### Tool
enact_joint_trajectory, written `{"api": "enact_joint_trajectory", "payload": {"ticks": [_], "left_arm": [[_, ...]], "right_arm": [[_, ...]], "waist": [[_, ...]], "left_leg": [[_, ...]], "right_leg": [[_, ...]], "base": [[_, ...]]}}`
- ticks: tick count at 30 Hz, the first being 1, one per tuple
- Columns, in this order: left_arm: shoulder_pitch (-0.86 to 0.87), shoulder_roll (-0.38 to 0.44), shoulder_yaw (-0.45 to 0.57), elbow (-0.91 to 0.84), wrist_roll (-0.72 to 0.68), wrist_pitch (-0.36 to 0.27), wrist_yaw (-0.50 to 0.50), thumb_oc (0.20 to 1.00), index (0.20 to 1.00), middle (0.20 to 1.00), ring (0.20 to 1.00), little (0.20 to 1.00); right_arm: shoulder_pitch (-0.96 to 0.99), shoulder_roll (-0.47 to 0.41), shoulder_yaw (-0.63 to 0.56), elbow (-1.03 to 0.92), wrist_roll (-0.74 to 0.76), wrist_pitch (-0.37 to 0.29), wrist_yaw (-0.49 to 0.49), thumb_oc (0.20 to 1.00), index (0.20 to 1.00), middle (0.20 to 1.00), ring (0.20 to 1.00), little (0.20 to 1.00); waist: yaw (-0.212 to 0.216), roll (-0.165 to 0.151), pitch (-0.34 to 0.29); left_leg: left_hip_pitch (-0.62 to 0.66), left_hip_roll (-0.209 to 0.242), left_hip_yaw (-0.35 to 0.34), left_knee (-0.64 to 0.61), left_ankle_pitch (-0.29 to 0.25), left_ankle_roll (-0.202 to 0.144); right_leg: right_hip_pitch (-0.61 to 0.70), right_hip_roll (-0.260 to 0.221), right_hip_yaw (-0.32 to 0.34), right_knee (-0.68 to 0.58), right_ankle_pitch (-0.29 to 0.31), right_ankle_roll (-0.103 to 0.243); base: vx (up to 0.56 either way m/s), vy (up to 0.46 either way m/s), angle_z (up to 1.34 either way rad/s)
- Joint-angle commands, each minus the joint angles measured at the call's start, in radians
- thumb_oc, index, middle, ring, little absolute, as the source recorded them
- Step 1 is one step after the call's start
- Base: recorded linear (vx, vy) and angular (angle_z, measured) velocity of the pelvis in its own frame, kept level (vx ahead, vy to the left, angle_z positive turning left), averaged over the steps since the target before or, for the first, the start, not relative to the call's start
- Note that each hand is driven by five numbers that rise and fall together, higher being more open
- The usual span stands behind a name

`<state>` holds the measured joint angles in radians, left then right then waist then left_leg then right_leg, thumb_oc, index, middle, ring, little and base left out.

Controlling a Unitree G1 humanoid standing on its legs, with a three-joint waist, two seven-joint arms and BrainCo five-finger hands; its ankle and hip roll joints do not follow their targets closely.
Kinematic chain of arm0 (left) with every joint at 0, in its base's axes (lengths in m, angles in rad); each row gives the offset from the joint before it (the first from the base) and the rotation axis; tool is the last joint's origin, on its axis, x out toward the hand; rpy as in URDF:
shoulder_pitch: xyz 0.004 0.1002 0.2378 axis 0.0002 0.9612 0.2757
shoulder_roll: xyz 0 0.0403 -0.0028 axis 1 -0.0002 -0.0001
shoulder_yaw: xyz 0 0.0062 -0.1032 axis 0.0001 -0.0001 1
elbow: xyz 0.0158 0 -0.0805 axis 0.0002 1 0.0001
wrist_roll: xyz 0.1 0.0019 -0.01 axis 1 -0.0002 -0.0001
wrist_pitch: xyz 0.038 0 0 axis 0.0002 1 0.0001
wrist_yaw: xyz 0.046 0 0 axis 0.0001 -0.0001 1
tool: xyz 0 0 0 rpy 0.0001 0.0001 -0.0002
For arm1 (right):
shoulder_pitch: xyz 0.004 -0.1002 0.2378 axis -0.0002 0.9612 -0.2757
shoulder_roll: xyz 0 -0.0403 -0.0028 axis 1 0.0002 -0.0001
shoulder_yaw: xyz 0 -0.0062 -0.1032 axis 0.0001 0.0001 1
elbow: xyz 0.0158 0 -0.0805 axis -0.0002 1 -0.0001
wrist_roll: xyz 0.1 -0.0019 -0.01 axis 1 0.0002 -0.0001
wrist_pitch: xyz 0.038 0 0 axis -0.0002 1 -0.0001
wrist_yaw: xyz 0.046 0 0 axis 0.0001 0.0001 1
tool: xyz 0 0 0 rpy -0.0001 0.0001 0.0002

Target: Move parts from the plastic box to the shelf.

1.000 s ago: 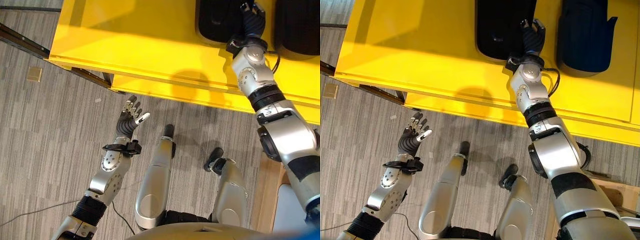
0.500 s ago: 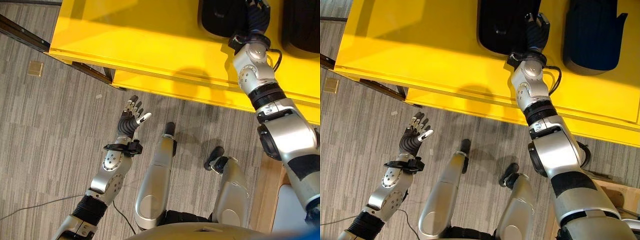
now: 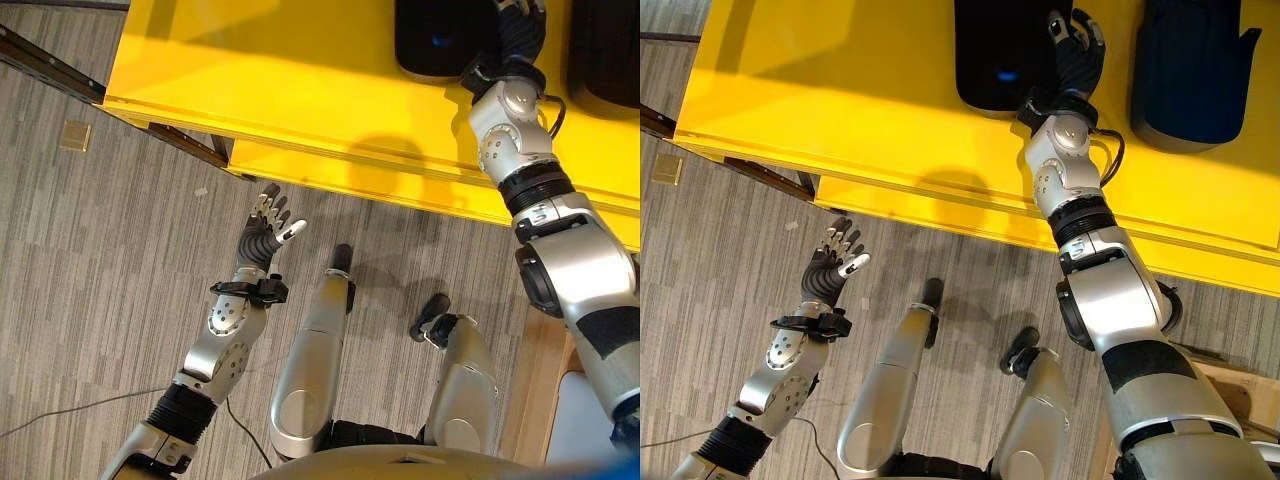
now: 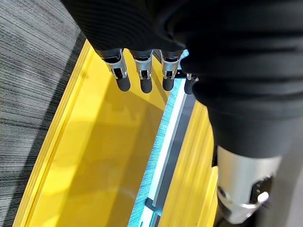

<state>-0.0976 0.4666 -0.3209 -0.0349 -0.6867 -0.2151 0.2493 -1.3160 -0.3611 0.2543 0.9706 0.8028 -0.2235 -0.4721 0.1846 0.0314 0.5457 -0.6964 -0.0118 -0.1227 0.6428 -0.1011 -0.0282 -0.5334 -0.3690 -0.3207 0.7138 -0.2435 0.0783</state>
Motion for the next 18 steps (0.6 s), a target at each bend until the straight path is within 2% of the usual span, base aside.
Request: {"api": "enact_joint_trajectory", "payload": {"ticks": [1, 18], "left_arm": [[0.002, 0.032, -0.006, -0.066, -0.007, -0.067, 0.019, 1.000, 1.000, 1.000, 1.000, 1.000], [0.019, 0.023, 0.013, -0.058, -0.019, -0.057, 0.022, 1.000, 1.000, 1.000, 1.000, 1.000]], "right_arm": [[-0.034, -0.017, 0.003, 0.046, -0.003, -0.014, 0.001, 1.000, 1.000, 1.000, 1.000, 1.000], [0.111, 0.051, -0.024, -0.242, -0.029, -0.067, -0.014, 1.000, 1.000, 1.000, 1.000, 1.000]], "waist": [[0.030, 0.020, -0.026], [0.001, -0.010, -0.026]], "left_leg": [[-0.005, 0.037, -0.010, 0.009, -0.047, -0.024], [0.036, 0.062, -0.006, -0.030, -0.031, -0.035]], "right_leg": [[0.066, -0.003, 0.070, -0.018, -0.003, 0.048], [0.087, 0.015, 0.069, -0.044, 0.003, 0.045]], "base": [[0.00, 0.000, 0.00], [-0.01, -0.012, -0.01]]}}
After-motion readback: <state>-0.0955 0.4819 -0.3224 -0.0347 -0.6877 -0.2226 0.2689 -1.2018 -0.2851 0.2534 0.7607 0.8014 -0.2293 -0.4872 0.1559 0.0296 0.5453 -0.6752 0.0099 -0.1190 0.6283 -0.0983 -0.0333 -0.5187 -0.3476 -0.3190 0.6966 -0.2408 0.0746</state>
